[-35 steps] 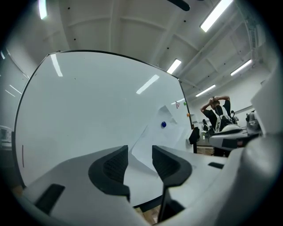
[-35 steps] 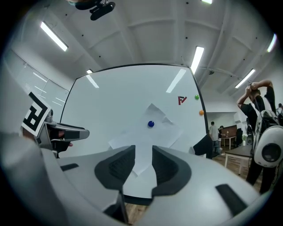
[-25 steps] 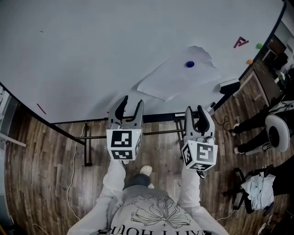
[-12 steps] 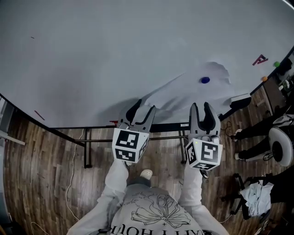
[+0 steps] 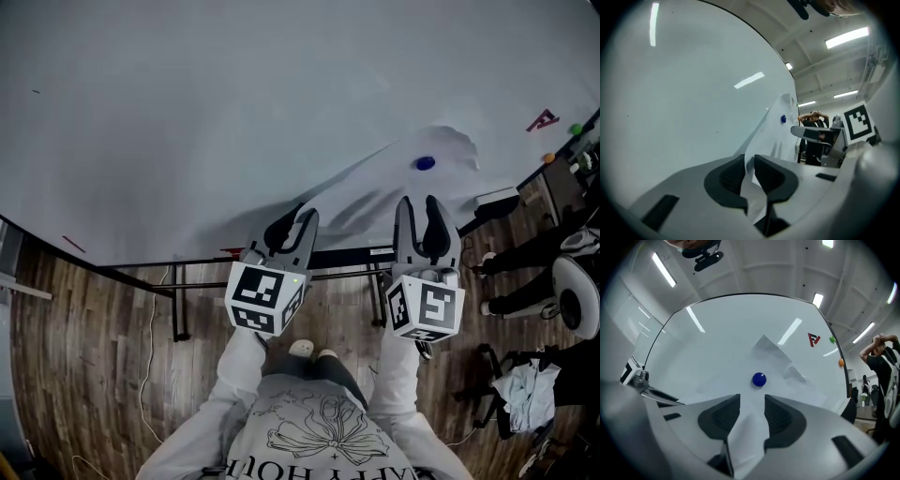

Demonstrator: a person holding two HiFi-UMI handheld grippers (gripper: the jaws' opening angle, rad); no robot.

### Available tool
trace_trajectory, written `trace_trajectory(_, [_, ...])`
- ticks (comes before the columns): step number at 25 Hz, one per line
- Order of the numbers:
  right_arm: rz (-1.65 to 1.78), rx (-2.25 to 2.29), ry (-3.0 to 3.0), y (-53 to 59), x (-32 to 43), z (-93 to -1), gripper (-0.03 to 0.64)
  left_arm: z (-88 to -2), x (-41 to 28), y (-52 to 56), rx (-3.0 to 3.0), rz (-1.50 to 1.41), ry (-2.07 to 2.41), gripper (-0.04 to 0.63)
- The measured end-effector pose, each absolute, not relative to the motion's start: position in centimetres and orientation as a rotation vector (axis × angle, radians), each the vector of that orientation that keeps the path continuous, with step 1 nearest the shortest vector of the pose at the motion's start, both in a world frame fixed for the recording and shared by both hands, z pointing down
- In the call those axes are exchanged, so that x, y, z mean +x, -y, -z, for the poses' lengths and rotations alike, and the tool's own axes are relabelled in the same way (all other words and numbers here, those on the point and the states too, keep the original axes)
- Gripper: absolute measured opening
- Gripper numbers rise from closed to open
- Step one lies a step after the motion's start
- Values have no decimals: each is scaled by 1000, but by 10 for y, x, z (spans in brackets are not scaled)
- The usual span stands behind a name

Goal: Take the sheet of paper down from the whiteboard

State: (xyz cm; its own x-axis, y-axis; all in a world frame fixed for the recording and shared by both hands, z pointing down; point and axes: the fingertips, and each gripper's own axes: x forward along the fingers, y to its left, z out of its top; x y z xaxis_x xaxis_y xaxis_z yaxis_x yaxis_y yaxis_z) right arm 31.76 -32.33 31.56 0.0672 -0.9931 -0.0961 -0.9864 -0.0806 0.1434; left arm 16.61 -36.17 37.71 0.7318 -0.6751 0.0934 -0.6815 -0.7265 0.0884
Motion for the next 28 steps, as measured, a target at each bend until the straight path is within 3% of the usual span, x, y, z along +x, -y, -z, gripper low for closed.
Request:
trace_trajectory(5, [313, 2245, 2110, 332, 323, -303, 150, -379, 170, 362, 2788, -82, 1122, 14])
trace_trajectory(19, [424, 2124, 2153, 358, 329, -281, 164, -375, 168, 363, 2722, -111, 1271, 8])
trace_trajectory(28, [456, 2143, 2122, 359, 334, -280, 128, -368, 164, 362, 2687, -84, 1355, 8])
